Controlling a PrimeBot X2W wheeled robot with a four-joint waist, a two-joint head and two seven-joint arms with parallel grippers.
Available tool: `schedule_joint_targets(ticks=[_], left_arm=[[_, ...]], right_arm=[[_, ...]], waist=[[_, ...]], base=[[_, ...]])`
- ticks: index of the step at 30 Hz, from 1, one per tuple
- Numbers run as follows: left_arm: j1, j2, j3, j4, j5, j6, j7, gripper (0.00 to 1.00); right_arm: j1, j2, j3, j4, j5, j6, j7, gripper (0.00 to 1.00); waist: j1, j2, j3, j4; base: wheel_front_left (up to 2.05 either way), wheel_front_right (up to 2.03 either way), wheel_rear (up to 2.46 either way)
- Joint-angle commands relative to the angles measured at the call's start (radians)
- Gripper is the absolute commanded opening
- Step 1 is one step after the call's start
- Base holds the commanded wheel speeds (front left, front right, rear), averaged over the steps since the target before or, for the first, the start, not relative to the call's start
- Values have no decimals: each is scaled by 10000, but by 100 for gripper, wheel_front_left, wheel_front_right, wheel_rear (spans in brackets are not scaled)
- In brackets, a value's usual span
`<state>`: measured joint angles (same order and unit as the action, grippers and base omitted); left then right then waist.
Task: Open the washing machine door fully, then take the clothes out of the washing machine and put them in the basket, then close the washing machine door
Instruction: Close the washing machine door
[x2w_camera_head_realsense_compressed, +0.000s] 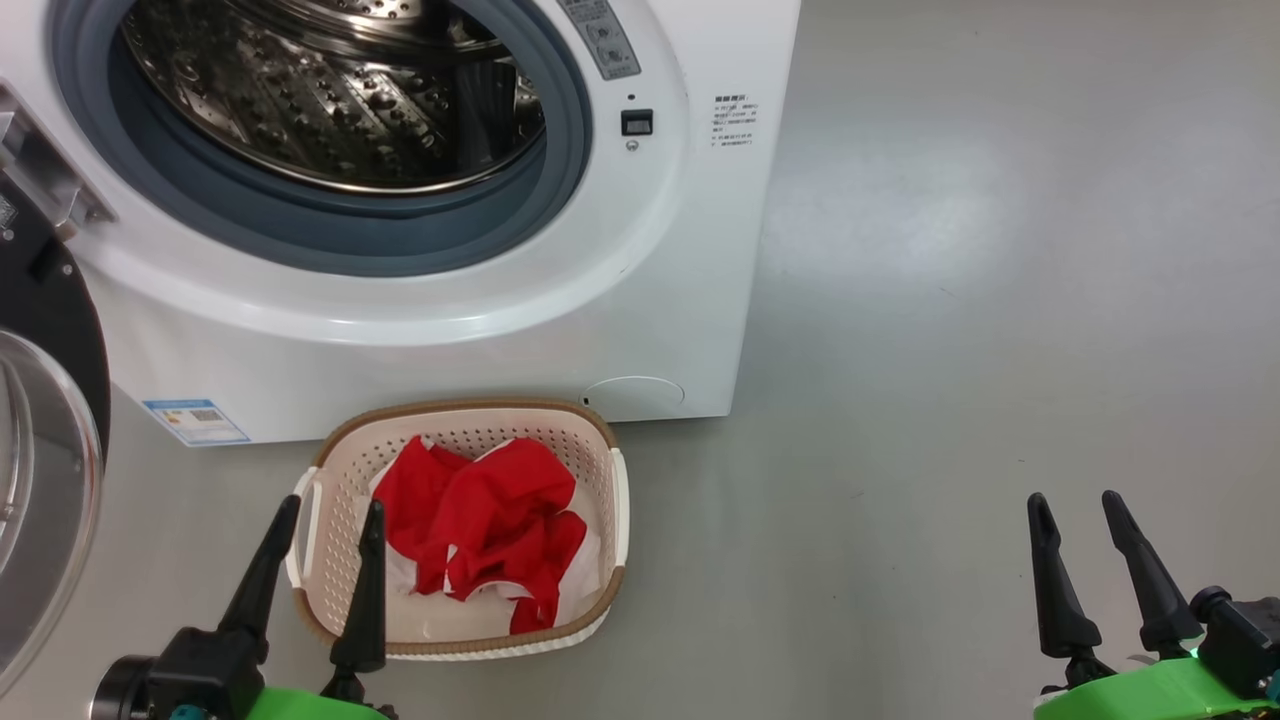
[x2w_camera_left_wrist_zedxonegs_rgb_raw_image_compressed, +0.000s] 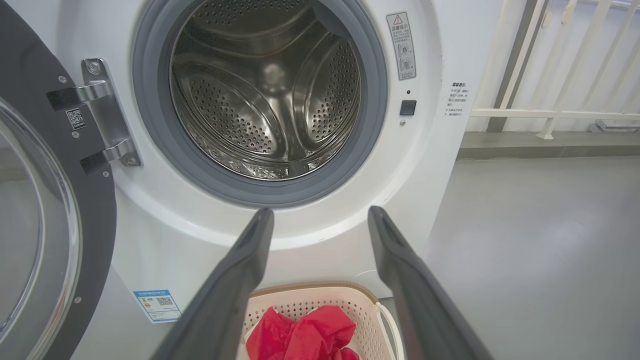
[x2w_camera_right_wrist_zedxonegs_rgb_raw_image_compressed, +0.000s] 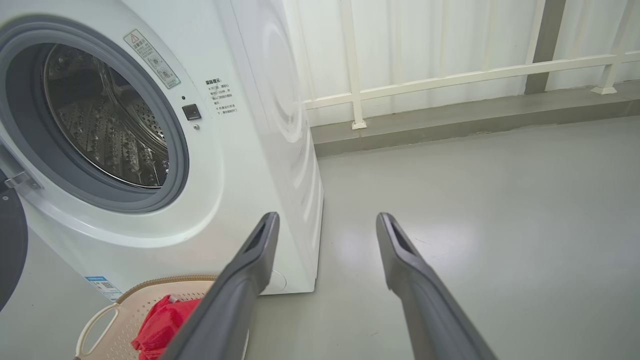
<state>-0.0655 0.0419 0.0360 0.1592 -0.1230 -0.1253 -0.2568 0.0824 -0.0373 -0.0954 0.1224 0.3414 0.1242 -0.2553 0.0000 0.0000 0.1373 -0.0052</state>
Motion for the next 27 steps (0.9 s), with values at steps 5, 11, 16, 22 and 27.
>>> schedule_joint_targets(ticks=[5,11,16,22,27], left_arm=[[-276,116,343,-299,49,-54,-49,100],[-323,97,311,-257,-3,-54,-49,100],[-266,88,250,-207,-208,-6,-49,100],[-64,85,-30,-152,-611,325,-49,100],[103,85,-269,-138,-904,573,-49,100]], right_arm=[[-234,-144,135,-255,-97,65,-65,100],[-276,-198,217,-250,-117,65,-65,100],[-283,-303,353,-223,-140,65,-65,100],[-372,-510,639,-149,-164,65,-65,100],[-457,-653,846,-86,-168,65,-65,100]], waist=[[0,0,20,47],[0,0,45,335],[0,0,-1,783],[0,0,-51,1491],[0,0,-125,2211]], base=[[0,0,0],[0,0,0],[0,0,0],[0,0,0],[0,0,0]])
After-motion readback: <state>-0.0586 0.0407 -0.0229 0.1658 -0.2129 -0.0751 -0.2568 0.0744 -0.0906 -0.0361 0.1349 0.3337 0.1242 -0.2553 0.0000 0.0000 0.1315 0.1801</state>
